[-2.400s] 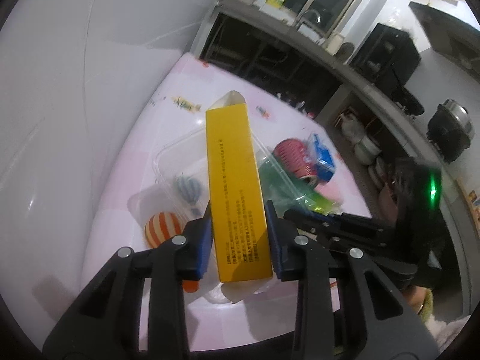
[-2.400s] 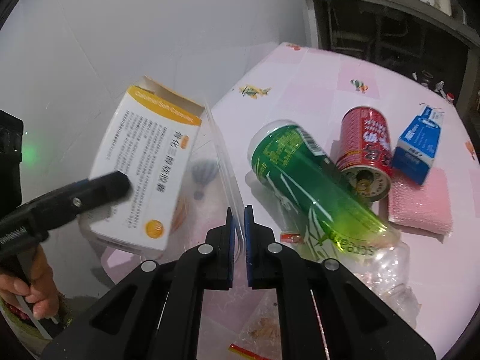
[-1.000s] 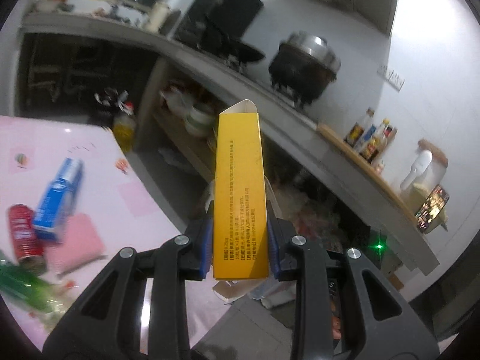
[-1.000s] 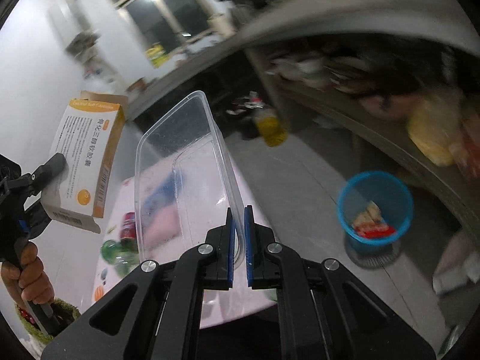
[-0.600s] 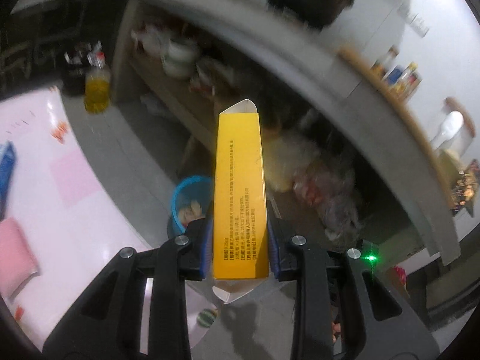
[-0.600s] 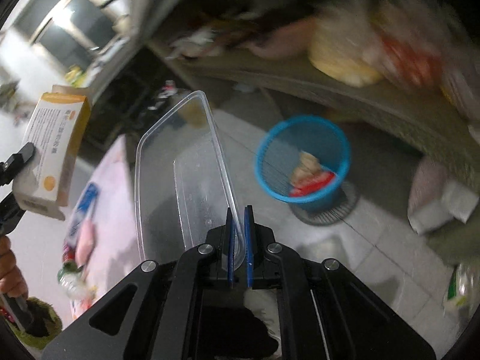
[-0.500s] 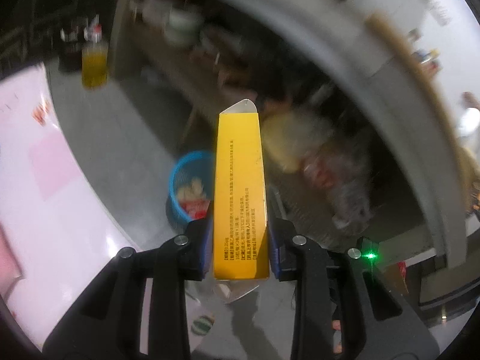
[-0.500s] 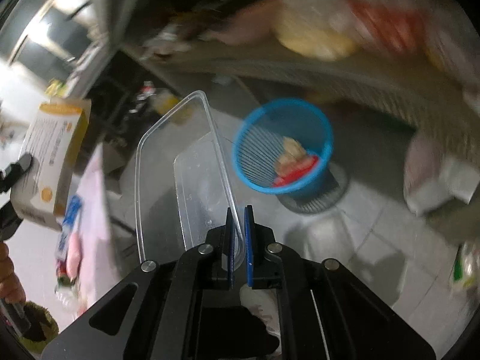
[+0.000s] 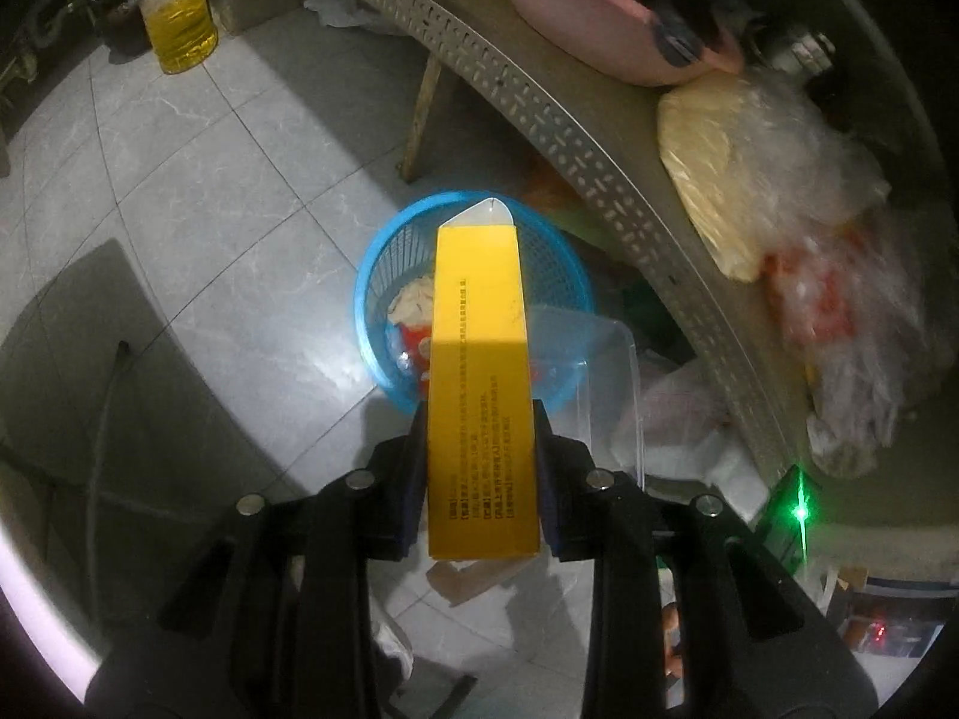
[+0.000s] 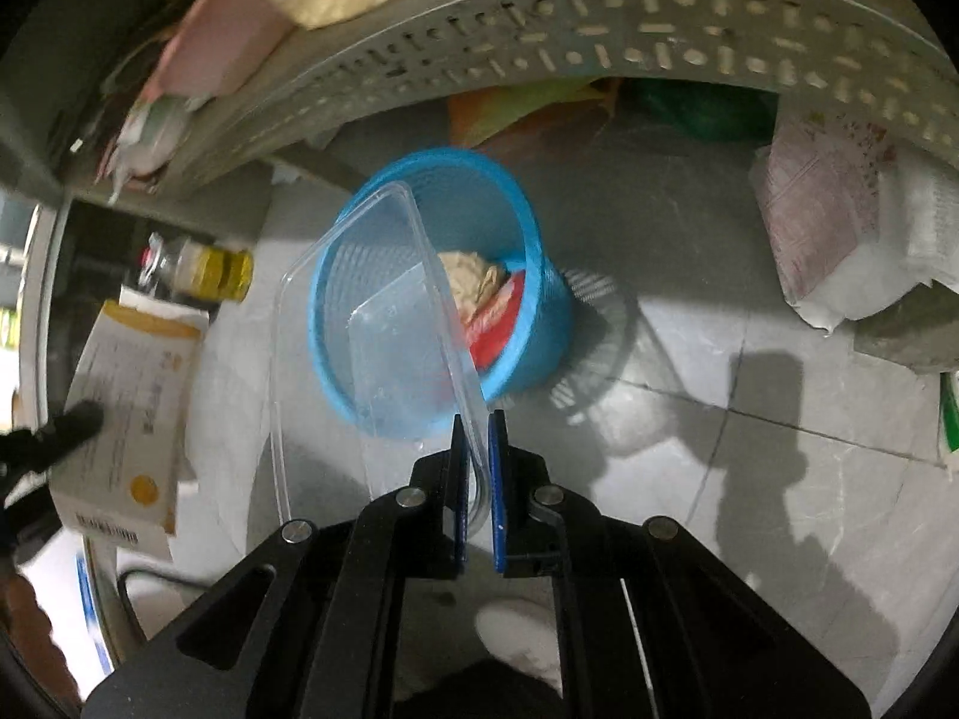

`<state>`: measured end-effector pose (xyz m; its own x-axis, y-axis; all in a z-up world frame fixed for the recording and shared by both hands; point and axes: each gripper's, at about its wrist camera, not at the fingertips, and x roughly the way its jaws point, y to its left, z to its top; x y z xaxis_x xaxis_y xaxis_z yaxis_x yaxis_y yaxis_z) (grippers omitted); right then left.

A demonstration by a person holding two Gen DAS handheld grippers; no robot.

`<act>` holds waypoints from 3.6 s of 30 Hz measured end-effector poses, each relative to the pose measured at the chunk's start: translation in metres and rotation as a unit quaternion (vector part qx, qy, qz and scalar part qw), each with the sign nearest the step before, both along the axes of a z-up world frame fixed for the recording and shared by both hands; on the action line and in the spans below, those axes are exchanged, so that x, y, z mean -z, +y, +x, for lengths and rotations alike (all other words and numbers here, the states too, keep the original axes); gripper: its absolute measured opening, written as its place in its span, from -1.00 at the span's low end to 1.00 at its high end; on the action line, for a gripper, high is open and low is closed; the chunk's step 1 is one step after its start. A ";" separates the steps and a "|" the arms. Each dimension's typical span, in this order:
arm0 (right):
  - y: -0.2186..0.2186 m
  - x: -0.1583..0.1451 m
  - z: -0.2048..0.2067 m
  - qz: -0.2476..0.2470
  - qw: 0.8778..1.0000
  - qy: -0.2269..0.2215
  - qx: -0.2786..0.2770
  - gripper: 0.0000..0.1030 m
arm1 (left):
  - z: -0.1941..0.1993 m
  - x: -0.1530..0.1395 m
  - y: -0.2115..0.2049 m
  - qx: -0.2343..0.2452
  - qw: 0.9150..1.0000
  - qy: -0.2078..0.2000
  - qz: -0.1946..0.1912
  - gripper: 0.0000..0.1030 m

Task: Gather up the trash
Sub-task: 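Carry the yellow box and clear container to the blue wastebasket, then open both tools over the wastebasket to drop the items, then move both tools back toward the table, then grasp the green plastic bottle with the right tool and lift it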

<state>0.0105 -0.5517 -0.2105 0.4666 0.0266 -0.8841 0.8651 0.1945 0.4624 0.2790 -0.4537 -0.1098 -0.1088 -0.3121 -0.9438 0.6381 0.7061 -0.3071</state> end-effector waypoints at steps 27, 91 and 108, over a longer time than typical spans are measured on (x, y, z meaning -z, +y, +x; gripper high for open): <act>0.080 -0.090 -0.020 -0.151 0.985 -0.006 -0.081 0.08 | -0.043 -0.139 0.117 0.013 0.985 -0.125 -0.116 0.28; 0.540 -0.229 0.212 -0.182 0.499 -0.124 -0.838 0.34 | -0.148 -0.121 0.564 -0.228 0.952 -0.162 -0.123 0.51; 0.494 -0.263 0.179 -0.176 0.579 -0.213 -0.767 0.33 | -0.144 -0.106 0.568 -0.252 0.951 -0.127 -0.127 0.50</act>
<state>0.1891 -0.0575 0.0528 0.3093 0.5517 -0.7746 -0.6286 0.7298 0.2688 0.1347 0.1142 -0.0034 0.3359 -0.4851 -0.8074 0.3136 0.8659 -0.3898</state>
